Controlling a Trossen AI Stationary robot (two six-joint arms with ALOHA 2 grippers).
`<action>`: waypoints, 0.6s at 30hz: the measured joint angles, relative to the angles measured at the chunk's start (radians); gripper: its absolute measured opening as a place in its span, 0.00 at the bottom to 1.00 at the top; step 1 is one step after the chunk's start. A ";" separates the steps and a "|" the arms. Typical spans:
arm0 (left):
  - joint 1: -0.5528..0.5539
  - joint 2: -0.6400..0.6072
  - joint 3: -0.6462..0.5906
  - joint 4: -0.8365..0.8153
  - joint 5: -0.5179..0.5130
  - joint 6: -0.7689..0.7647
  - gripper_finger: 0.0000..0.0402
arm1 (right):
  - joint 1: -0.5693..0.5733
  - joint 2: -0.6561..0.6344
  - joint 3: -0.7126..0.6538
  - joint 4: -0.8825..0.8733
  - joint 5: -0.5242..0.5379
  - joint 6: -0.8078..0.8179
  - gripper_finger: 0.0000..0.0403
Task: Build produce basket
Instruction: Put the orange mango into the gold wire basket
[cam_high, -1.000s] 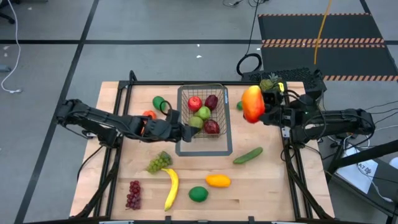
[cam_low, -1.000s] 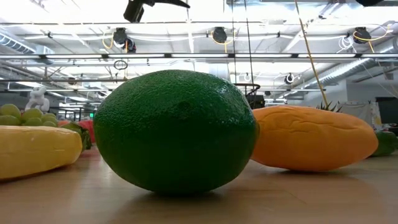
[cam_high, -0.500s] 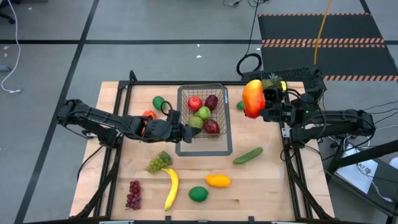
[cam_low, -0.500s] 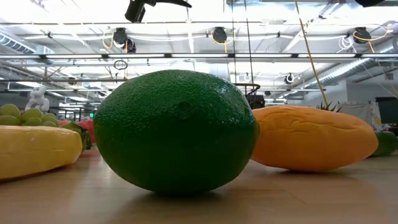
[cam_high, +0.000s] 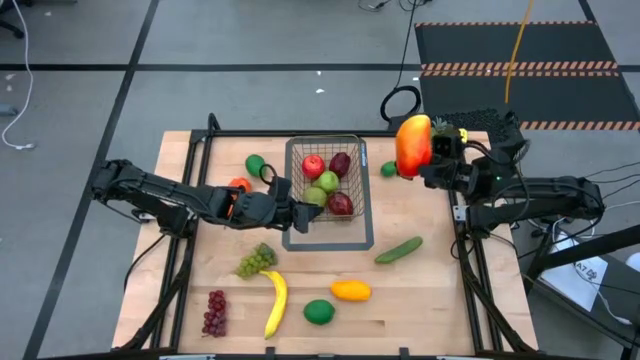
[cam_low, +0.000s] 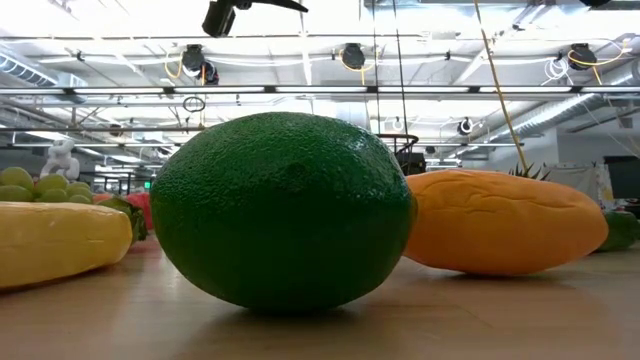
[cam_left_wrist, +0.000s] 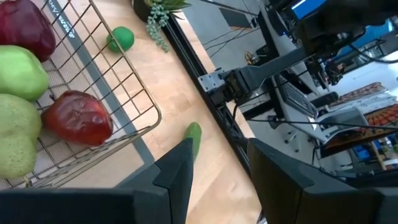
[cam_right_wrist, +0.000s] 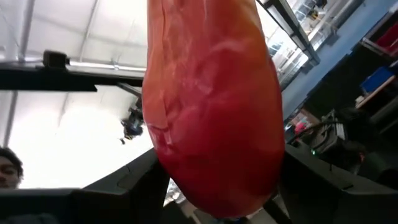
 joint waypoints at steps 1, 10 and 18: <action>0.000 0.000 0.000 0.000 0.000 0.004 0.38 | 0.000 0.000 0.016 -0.020 -0.001 -0.024 0.62; 0.000 0.000 0.000 -0.002 0.000 0.026 0.38 | 0.000 0.003 0.269 -0.415 -0.008 -0.430 0.62; 0.000 0.000 0.000 -0.002 0.000 0.025 0.38 | 0.000 0.014 0.436 -0.603 -0.002 -0.888 0.62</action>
